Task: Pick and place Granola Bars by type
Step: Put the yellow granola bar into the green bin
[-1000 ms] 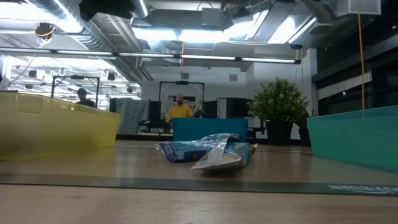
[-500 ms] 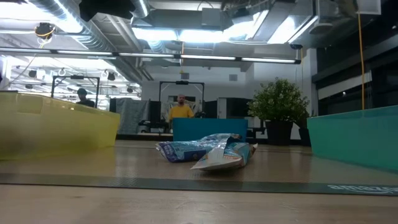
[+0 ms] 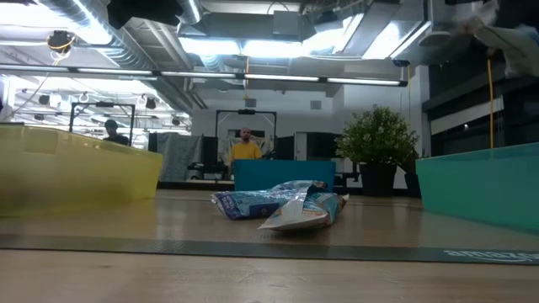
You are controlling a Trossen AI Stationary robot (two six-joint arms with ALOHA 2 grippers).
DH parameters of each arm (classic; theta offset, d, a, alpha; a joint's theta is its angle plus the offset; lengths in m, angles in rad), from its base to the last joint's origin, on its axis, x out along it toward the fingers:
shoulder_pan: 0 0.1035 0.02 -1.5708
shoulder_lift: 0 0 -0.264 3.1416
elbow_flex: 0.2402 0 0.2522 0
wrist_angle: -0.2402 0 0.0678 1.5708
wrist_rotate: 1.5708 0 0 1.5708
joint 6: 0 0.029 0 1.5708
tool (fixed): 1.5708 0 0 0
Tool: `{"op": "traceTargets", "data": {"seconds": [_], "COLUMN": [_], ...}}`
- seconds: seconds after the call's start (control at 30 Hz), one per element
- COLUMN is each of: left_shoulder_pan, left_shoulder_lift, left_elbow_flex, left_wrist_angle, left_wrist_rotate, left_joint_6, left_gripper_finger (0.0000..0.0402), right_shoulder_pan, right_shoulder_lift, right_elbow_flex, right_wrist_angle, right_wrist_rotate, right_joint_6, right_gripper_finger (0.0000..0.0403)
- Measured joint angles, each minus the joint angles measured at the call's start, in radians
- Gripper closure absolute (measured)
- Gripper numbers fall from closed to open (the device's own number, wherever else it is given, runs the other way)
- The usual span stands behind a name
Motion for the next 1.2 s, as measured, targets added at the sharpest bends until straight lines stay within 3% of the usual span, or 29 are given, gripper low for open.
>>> {"op": "traceTargets", "data": {"seconds": [0.17,0.53,0.8,0.93,1.03,1.2], "left_shoulder_pan": [0.000,0.000,0.000,0.000,0.000,0.000], "left_shoulder_lift": [0.000,0.000,0.000,0.001,0.001,0.001], "left_elbow_flex": [0.000,0.000,0.000,-0.007,-0.007,-0.007], "left_wrist_angle": [0.000,-0.008,-0.008,-0.015,-0.014,-0.025], "left_wrist_rotate": [0.044,0.071,0.070,0.075,0.088,0.096], "left_joint_6": [0.000,0.023,0.052,0.052,0.052,0.053], "left_gripper_finger": [0.0304,0.0304,0.0304,0.0304,0.0304,0.0304], "right_shoulder_pan": [0.056,0.238,0.318,0.343,0.376,0.445], "right_shoulder_lift": [0.023,0.105,0.280,0.296,0.303,0.322], "right_elbow_flex": [-0.013,0.000,0.000,0.000,-0.001,-0.105], "right_wrist_angle": [-0.003,-0.097,-0.091,-0.031,-0.011,0.132], "right_wrist_rotate": [0.018,0.256,0.249,0.228,0.278,0.306], "right_joint_6": [0.079,0.367,0.397,0.423,0.455,0.572], "right_gripper_finger": [0.0375,0.0375,0.0375,0.0375,0.0375,0.0375]}}
